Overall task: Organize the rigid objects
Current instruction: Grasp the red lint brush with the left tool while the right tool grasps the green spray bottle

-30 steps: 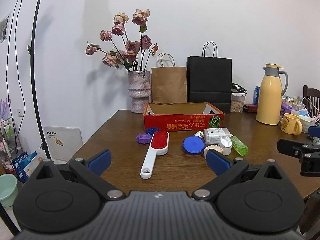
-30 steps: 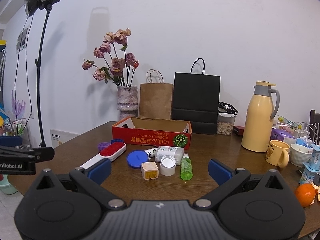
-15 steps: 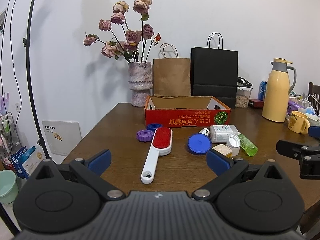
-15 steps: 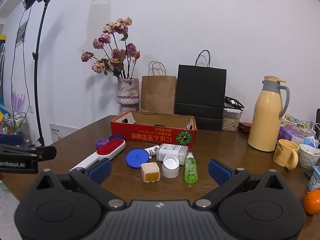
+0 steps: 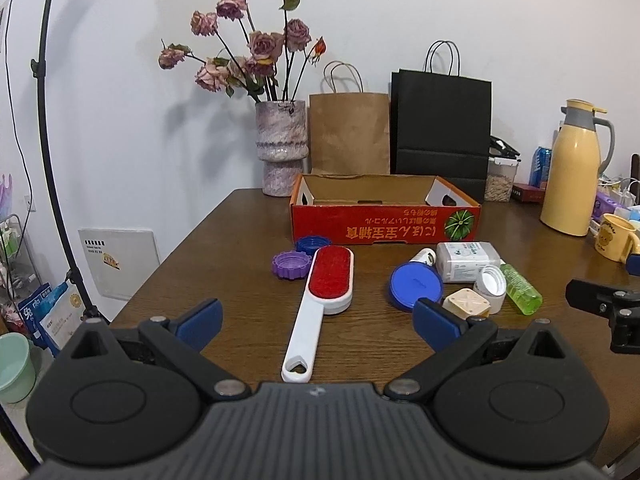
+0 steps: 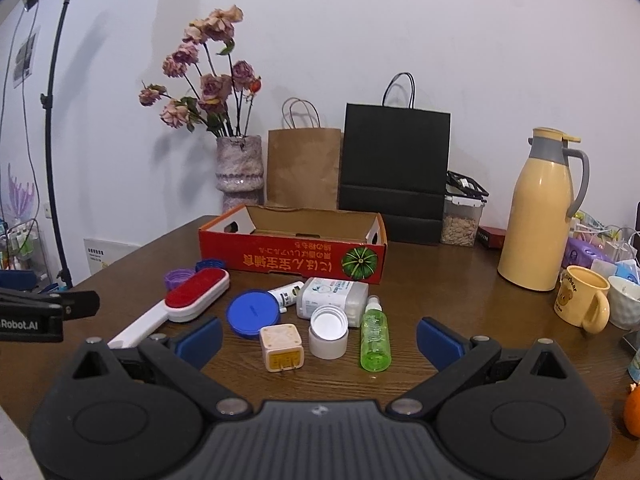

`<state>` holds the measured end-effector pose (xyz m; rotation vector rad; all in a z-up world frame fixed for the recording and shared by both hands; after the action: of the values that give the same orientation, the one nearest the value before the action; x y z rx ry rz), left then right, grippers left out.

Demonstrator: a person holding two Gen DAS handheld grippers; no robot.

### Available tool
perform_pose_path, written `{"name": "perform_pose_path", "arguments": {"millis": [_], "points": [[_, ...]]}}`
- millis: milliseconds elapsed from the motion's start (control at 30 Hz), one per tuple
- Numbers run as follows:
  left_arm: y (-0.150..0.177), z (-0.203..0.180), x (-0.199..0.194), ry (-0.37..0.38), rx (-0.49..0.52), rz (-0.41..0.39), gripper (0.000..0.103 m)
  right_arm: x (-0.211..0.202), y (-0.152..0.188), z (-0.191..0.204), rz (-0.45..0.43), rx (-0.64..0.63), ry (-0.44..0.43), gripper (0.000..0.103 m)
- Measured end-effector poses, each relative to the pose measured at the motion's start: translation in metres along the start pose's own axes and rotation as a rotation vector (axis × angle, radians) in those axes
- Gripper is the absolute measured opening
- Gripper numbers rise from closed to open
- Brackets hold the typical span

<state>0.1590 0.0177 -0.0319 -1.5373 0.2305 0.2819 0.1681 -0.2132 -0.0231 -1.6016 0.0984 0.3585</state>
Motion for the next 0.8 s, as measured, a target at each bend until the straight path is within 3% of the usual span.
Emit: {"name": "perform_pose_path", "arguments": {"millis": [800], "points": [[-0.009, -0.008, 0.1, -0.027, 0.029, 0.1, 0.103, 0.101, 0.006, -0.046, 0.105, 0.031, 0.046, 0.103]]}}
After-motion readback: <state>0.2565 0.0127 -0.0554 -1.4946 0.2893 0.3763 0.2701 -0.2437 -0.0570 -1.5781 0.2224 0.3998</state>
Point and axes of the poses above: each gripper's, at about its wrist camera, not at the fingertips, and x roughly the way its jaws point, z to its left, y to its underside, the point moved 3 cm from there along x, roughly the way its jaws point, and after that the axes turned 6 degrees about -z, right-handed, at the moved point
